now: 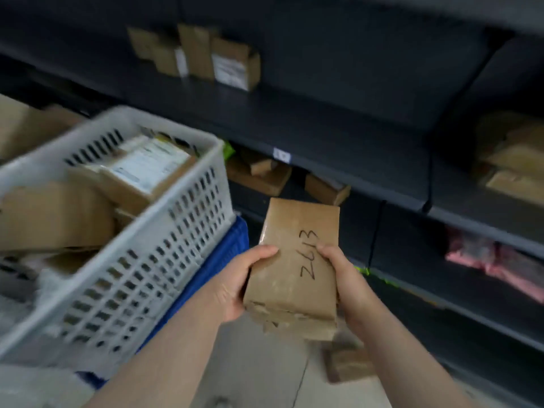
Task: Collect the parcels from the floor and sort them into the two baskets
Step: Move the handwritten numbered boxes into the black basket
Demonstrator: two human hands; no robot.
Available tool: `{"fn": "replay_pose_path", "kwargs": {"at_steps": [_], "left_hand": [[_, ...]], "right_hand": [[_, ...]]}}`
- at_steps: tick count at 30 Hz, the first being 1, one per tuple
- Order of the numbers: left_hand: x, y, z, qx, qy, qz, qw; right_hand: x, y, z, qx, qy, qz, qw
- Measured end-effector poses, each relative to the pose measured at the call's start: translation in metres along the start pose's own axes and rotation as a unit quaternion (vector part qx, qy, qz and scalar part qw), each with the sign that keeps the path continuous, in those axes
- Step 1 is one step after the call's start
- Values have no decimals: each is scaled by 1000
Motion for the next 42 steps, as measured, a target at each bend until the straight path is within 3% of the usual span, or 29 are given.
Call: {"fn": "replay_pose_path", "kwargs": {"at_steps": [4,11,18,23,33,36,42], "left_hand": [[-3,74,100,80,44,0,996],[-56,161,233,149,94,-2,984],[-178,210,290,141,151,-12,978],[-254,233,289,117,133,-31,984],[-282,213,232,-11,56,-103,993],[-271,224,224,17,43,-93,995],[-283,273,226,97,64,-51,992]], "right_hand": [[61,-66,88,-30,-64,19,997],[183,-126,166,-74,-101,75,989],[330,-136,167,-91,-129,78,984],[405,-125,155,-62,-130,39,989],[405,-68,119,2,-5,-55,998],[396,-85,119,-8,12,-63,998],[421,-146,120,-57,-26,-42,997]]}}
Point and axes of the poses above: each hand's wrist, its own z-axis away from the middle knuckle, its own x-axis out of the palm, y = z × x, the point moved 9 cm from there along -z, towards the middle knuckle, and after that the axes turned 5 degrees about x, right-handed, at the moved point
